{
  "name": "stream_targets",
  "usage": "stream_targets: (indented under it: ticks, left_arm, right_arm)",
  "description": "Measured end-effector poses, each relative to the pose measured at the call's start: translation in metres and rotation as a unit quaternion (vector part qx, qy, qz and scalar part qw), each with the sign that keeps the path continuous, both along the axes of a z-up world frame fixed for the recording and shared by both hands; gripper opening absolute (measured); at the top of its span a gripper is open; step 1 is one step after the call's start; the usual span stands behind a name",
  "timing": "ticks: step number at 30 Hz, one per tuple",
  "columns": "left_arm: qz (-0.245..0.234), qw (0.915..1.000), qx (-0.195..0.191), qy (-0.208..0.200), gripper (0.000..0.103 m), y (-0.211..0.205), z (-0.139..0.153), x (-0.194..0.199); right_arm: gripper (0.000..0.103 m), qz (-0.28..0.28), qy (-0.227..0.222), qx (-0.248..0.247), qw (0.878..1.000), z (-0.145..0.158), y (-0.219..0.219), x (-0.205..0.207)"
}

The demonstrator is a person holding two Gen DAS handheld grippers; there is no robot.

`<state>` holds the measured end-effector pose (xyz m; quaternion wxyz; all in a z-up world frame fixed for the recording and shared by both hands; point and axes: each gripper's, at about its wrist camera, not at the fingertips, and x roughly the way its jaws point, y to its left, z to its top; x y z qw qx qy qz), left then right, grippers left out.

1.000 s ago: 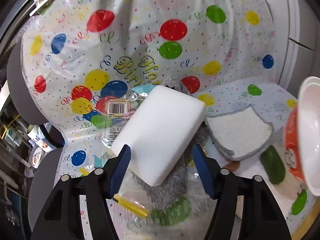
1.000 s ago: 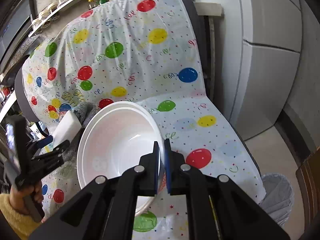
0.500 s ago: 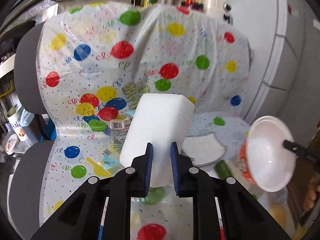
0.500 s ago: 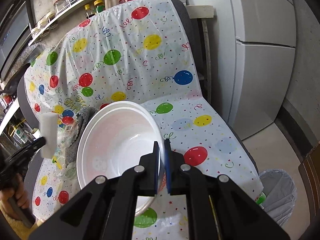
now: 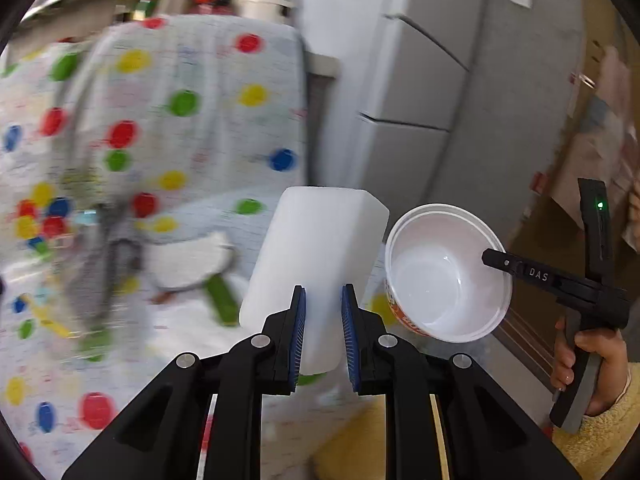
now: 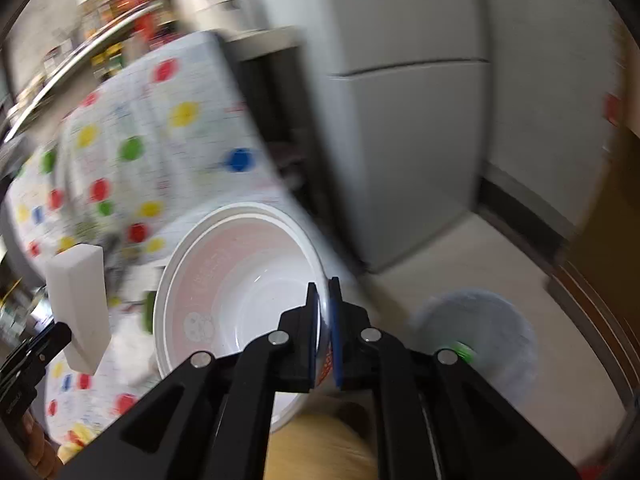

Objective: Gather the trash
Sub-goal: 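Carry bowl and sponge to the wastebasket and release both inside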

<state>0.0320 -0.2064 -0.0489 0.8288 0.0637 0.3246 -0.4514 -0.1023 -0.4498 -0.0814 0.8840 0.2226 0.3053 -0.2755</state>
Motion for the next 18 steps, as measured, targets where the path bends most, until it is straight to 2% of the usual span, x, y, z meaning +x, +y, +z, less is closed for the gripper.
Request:
stream_targets:
  ticks: [3, 7, 11, 16, 18]
  left_arm:
    - [-0.061, 0.998, 0.003, 0.017, 0.019, -0.047, -0.011, -0.023]
    - [-0.145, 0.9884, 0.019, 0.04, 0.019, -0.117, -0.032, -0.056]
    - [-0.203, 0.9768, 0.044, 0.054, 0.019, -0.174, -0.054, -0.085]
    - [-0.229, 0.9681, 0.069, 0.074, 0.02, -0.226, -0.079, -0.104]
    - [-0.238, 0.9653, 0.075, 0.077, 0.023, -0.24, -0.087, -0.111]
  right_arm:
    - [0.006, -0.068, 0.021, 0.006, 0.997, -0.021, -0.032, -0.049]
    - [0.006, -0.142, 0.056, 0.04, 0.987, -0.067, -0.073, -0.101]
    - [0.006, -0.17, 0.07, 0.085, 0.979, -0.111, -0.105, -0.118]
    - [0.007, -0.168, 0.065, 0.131, 0.975, -0.151, -0.136, -0.109]
    - [0.026, -0.172, 0.063, 0.152, 0.971, -0.165, -0.149, -0.107]
